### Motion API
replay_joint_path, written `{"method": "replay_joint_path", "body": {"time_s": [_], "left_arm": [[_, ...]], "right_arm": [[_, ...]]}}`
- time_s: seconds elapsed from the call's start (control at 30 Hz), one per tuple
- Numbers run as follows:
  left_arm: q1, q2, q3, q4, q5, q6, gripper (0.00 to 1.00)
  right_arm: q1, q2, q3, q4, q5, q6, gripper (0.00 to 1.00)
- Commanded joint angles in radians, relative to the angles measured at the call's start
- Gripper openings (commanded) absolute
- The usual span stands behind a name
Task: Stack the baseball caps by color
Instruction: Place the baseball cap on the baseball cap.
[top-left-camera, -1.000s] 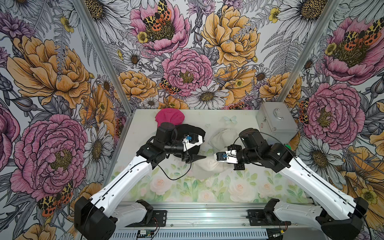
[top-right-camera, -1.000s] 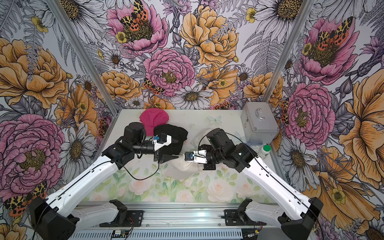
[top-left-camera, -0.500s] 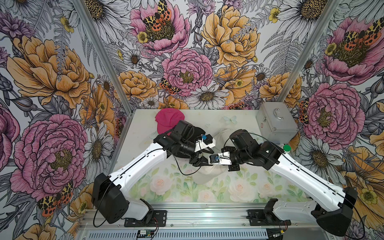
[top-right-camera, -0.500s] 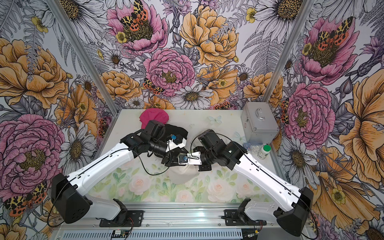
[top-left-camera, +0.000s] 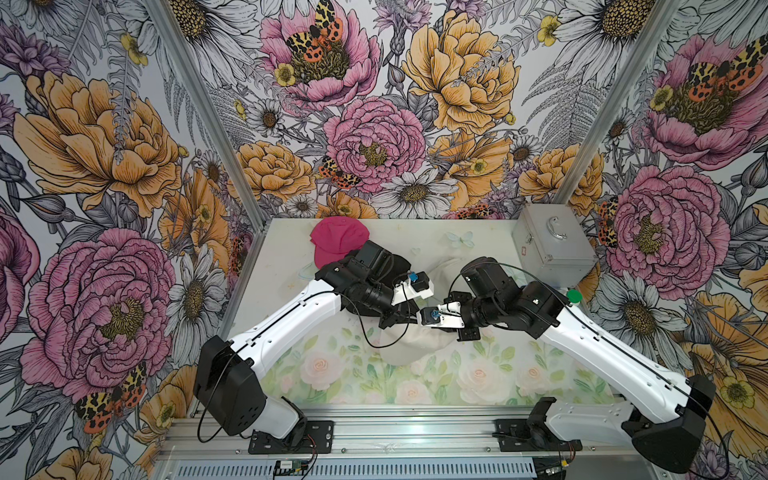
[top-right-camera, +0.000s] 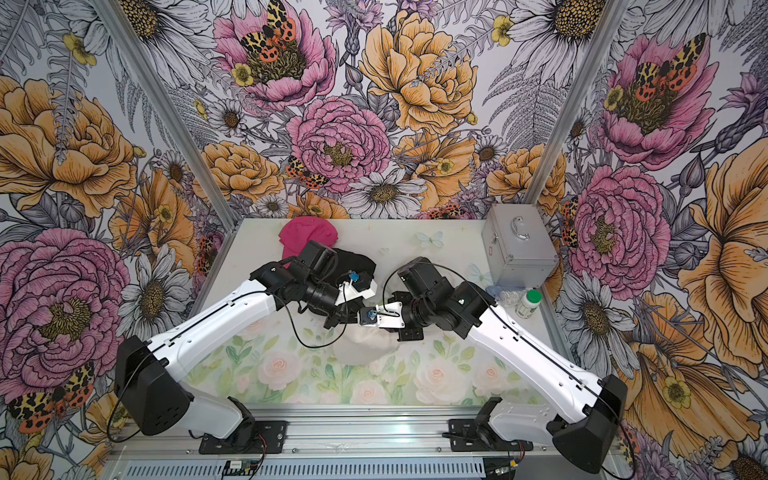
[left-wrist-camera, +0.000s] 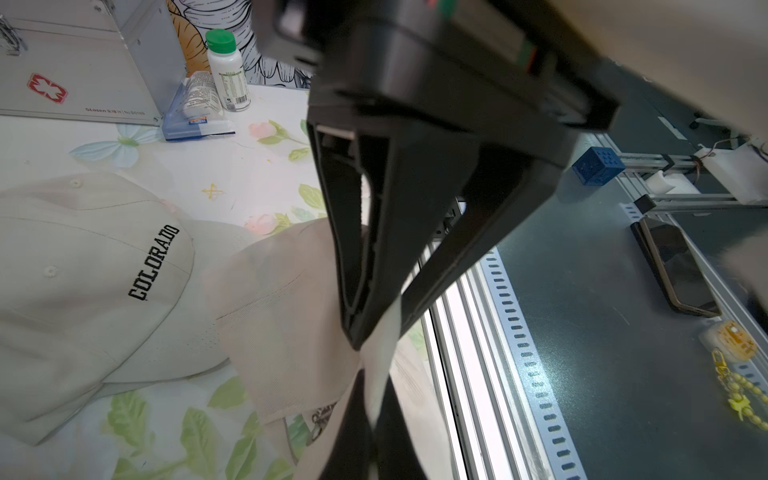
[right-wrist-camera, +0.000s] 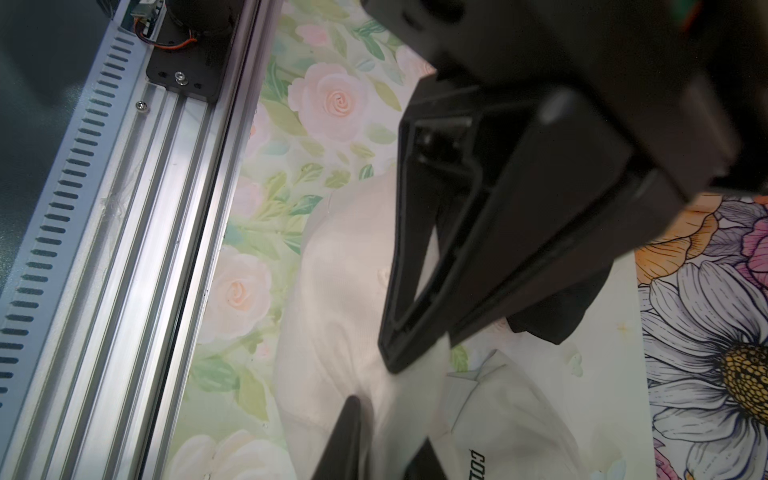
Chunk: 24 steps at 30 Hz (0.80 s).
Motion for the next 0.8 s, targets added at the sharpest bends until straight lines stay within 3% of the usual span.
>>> {"method": "replay_joint_path", "body": {"time_s": [0.0,0.13,0.53,0.77], "left_arm": [[0.039,-0.079,0.008,0.001,0.126,0.102,0.0],[0.082,-0.114,0.013,0.001,0.143,0.109,0.0],[0.131,-0.123,0.024,0.004,0.162,0.134,0.0],[0.129,-0.115,0.027,0.009,0.16,0.132,0.0]], "right_arm": [[-0.015,-0.013,-0.012,0.004,-0.096,-0.014,0.37],[-0.06,-0.037,-0.048,0.004,-0.188,-0.028,0.41],[-0.251,-0.155,-0.185,0.004,-0.335,-0.1,0.38],[-0.338,-0.149,-0.194,0.003,-0.422,-0.113,0.11]]}}
